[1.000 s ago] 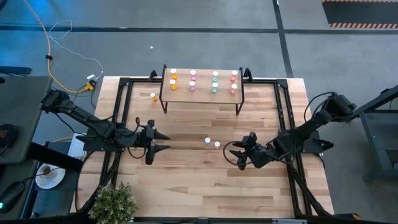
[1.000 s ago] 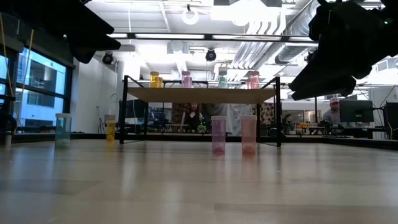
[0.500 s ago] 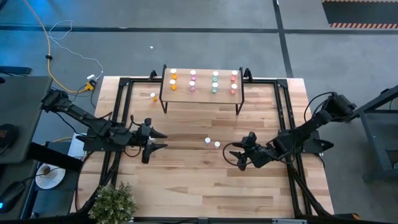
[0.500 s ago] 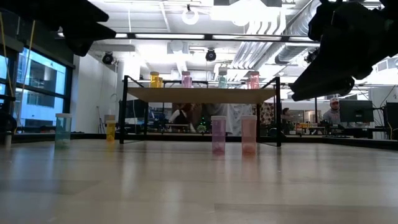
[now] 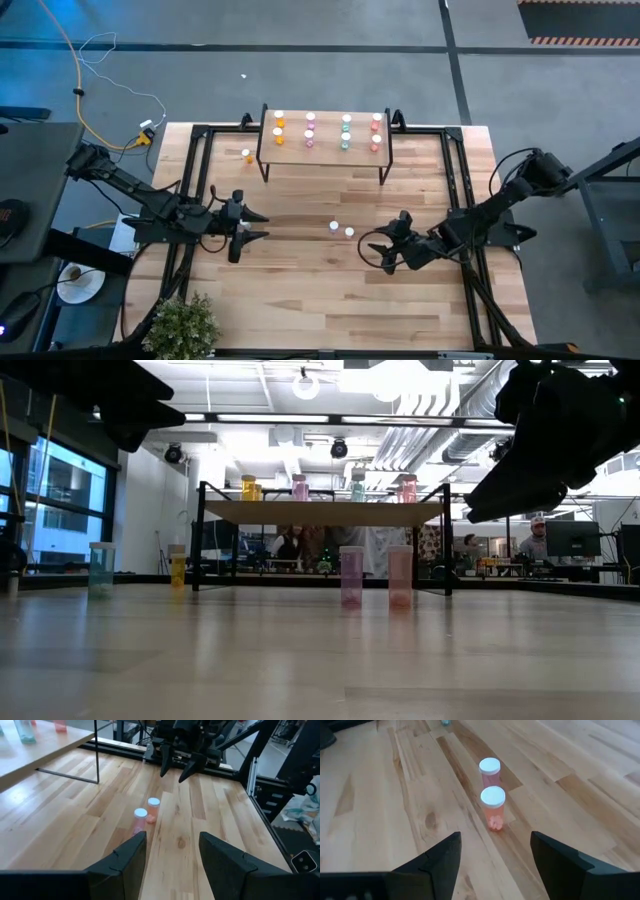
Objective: Pick and place medicine bottles onto shelf by color
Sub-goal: Put the red pill bottle on the shelf aligned with the other red pill bottles
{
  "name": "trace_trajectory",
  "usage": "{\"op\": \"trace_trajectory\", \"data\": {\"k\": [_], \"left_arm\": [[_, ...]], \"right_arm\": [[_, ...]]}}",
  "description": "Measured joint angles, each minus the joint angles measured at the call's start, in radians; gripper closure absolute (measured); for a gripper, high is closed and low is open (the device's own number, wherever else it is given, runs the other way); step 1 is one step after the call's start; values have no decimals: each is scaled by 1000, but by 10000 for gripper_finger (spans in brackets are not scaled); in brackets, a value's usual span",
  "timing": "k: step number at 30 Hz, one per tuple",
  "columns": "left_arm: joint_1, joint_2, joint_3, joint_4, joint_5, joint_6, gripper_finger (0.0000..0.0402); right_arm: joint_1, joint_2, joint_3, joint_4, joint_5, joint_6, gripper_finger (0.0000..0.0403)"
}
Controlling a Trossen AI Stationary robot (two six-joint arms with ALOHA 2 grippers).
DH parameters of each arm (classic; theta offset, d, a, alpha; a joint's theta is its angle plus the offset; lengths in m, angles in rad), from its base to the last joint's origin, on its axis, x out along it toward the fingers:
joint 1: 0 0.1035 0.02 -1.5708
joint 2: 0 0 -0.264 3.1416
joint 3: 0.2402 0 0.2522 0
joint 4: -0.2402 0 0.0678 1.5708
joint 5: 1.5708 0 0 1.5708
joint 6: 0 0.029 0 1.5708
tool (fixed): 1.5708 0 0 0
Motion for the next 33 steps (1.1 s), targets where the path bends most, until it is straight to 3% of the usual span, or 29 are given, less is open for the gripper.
{"op": "trace_trajectory", "data": {"k": [10,24,33], "left_arm": [[0,0,0,0,-2,34,229],[0,0,0,1,-2,35,229],[1,0,0,1,-2,61,229]], "right_arm": [[0,123,0,152,33,-129,171],[-1,344,1,429,235,-130,171],[-38,458,2,632,236,-182,171]]}}
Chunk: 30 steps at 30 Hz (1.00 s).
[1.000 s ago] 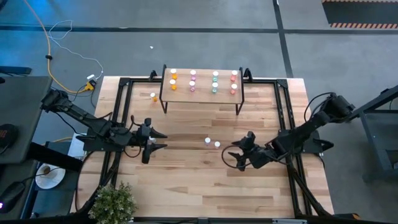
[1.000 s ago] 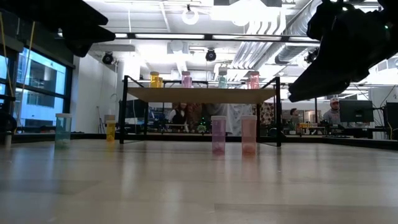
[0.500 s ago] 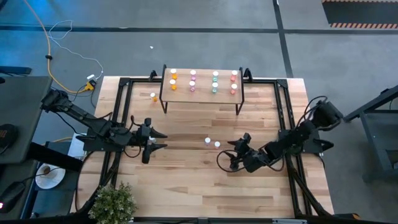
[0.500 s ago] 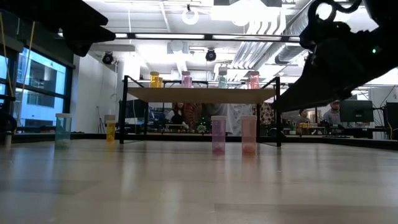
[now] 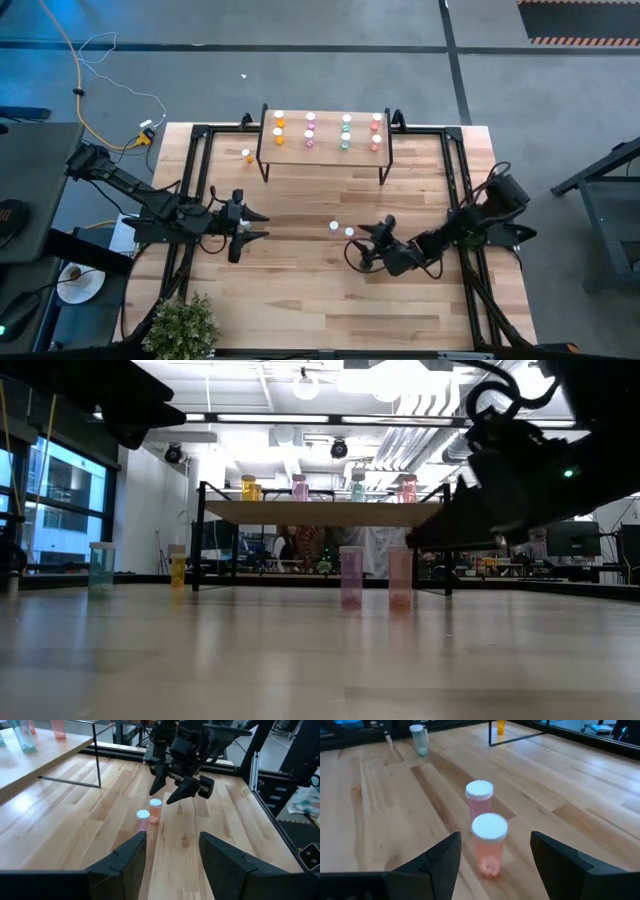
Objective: Pick and place medicine bottles onto shelf by color
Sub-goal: Put the red pill bottle on the shelf aligned with the other red pill bottles
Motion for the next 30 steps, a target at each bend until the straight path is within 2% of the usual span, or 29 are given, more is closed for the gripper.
{"op": "trace_trajectory", "data": {"k": [30], "left_arm": [[0,0,0,0,0,21,229]], "right_arm": [[-114,25,0,54,-167,-25,172]]}}
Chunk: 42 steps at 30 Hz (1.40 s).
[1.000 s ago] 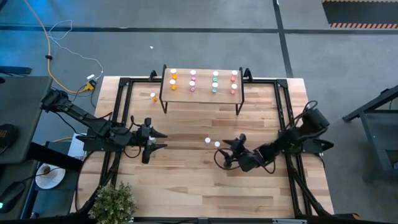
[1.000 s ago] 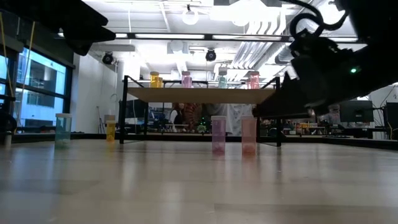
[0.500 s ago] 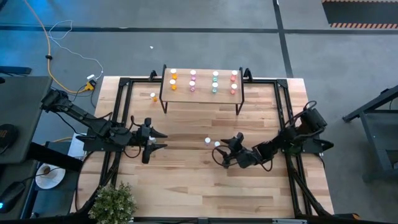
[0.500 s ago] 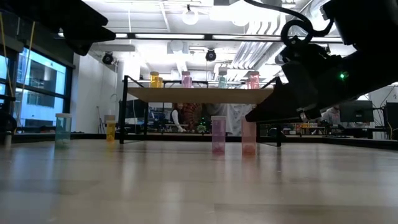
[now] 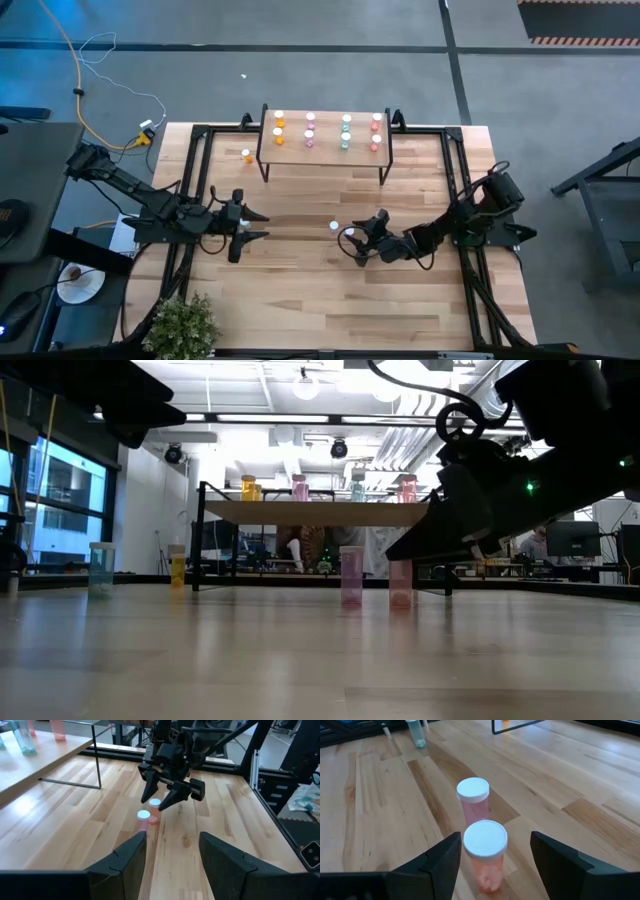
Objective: Pick and place medicine bottles onto shelf by color
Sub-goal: Put the red pill bottle on the shelf aligned with the other red pill bottles
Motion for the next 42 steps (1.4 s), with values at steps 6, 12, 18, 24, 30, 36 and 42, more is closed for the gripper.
{"op": "trace_trajectory", "data": {"k": [6,12,18,24,30,36,42], "left_arm": [[0,0,0,0,-7,5,229],[0,0,0,-1,-9,5,229],[0,0,0,-1,-11,5,229],[0,0,0,-1,-11,5,229],[0,0,0,0,-11,5,229],[0,0,0,-2,-11,5,229],[0,0,0,-4,-11,5,229]], "right_arm": [[-19,0,0,0,-42,0,208],[-19,0,0,0,-45,0,272],[-16,0,0,10,-44,-26,308],[-16,-3,0,25,-44,-26,304],[-11,-51,0,22,4,-61,306],[-14,-148,0,-12,31,-129,306],[-28,-302,0,-145,87,-167,306]]}}
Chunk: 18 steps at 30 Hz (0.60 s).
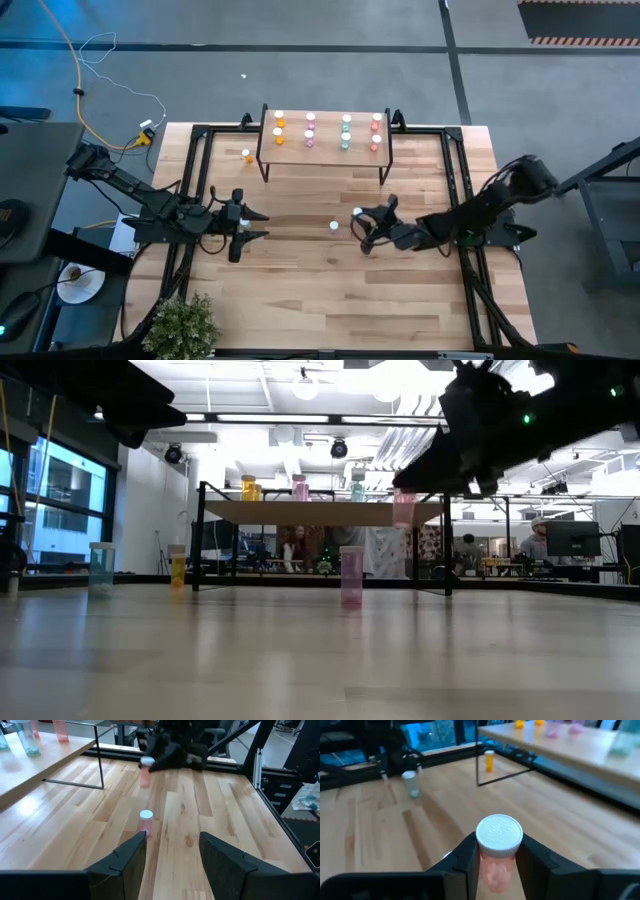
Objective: Pick and place medicine bottles onto shelf by color
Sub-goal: Put the red pill bottle on the shelf aligned with the other red pill bottles
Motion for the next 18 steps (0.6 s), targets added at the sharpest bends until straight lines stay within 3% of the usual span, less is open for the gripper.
{"op": "trace_trajectory", "data": {"k": [9,18], "left_arm": [[0,0,0,0,0,0,229],[0,0,0,4,0,0,229]], "right_arm": [[-94,-264,0,-231,-3,-40,306],[-224,-455,-1,-239,-71,-248,306]]}}
